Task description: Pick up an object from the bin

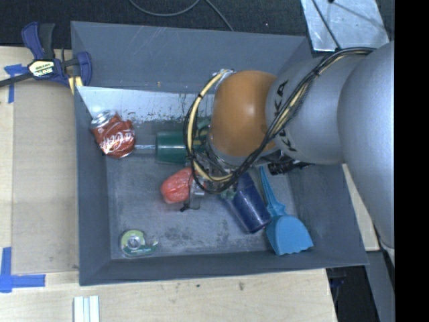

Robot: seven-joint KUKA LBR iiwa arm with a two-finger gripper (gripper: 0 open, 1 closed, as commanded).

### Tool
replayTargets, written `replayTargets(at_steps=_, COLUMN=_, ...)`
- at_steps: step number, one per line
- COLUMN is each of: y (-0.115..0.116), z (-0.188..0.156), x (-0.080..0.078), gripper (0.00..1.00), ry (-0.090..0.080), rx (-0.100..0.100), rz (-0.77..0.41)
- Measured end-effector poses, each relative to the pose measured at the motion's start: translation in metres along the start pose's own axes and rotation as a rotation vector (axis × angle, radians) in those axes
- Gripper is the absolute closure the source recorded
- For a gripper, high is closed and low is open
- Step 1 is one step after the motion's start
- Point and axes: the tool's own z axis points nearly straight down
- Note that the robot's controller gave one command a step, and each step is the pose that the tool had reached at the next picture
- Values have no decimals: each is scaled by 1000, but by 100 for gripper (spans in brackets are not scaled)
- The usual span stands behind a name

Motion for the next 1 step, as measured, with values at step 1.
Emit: replayTargets(at_steps=1, y=0, z=-11, x=1, gripper=100, ry=5, rx=2, rz=0)
